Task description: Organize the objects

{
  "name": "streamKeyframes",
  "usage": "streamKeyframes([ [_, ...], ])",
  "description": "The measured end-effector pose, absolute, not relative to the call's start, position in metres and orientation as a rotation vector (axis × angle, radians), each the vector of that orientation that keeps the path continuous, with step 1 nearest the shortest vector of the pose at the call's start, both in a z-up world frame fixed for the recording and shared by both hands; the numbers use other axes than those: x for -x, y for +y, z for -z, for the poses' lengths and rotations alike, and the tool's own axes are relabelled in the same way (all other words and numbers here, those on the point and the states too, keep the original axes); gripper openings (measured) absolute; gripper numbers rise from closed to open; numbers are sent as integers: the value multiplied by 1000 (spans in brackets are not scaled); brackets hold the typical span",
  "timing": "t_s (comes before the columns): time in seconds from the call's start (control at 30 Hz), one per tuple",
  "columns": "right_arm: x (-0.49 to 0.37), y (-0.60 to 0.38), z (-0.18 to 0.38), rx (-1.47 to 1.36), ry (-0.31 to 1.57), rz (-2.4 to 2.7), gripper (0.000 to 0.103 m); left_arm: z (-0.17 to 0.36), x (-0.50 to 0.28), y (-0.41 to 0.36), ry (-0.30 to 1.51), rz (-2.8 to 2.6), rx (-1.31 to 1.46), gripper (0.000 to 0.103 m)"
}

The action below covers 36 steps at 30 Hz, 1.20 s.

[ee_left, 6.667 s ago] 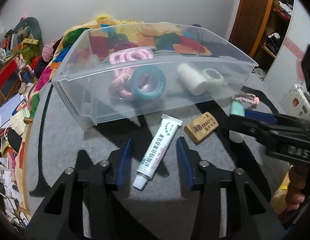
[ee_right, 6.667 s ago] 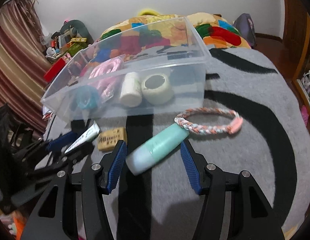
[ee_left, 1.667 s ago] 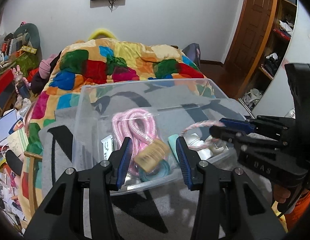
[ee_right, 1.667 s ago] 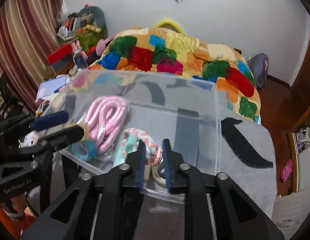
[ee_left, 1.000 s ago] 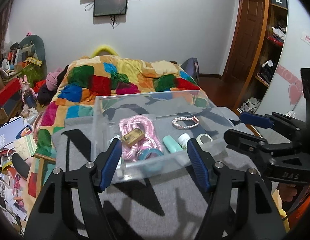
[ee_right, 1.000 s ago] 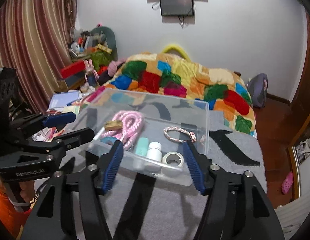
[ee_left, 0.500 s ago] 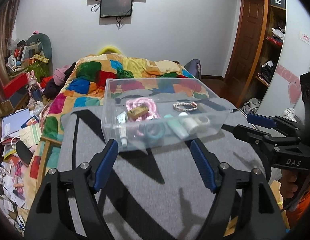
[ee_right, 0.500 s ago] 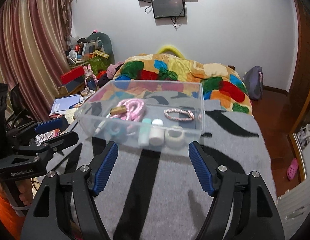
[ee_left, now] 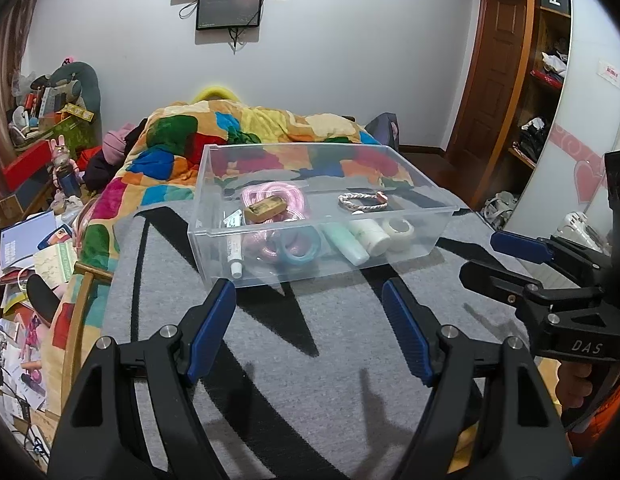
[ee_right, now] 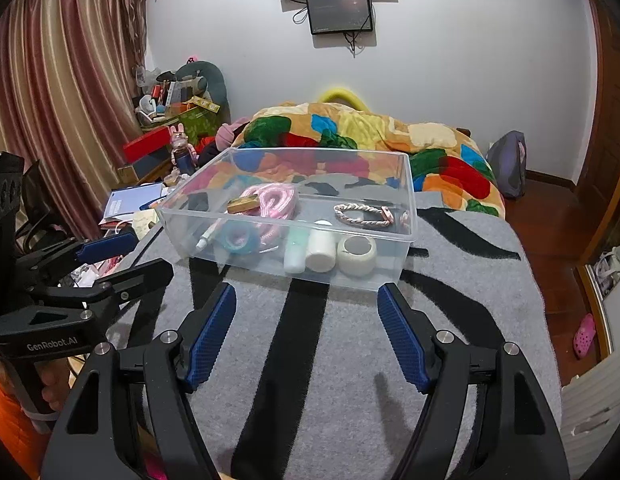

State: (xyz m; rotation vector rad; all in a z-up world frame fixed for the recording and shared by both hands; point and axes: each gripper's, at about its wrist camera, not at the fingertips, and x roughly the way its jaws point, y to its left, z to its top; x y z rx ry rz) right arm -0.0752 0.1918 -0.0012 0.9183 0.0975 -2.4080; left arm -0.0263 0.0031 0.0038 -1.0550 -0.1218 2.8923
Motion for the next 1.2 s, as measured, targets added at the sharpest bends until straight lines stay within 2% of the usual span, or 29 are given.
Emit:
streamKeyframes([
  [1.2,74,189,0,-918,101,2399,70,-6,27,5,-132,-2879,1057,81],
])
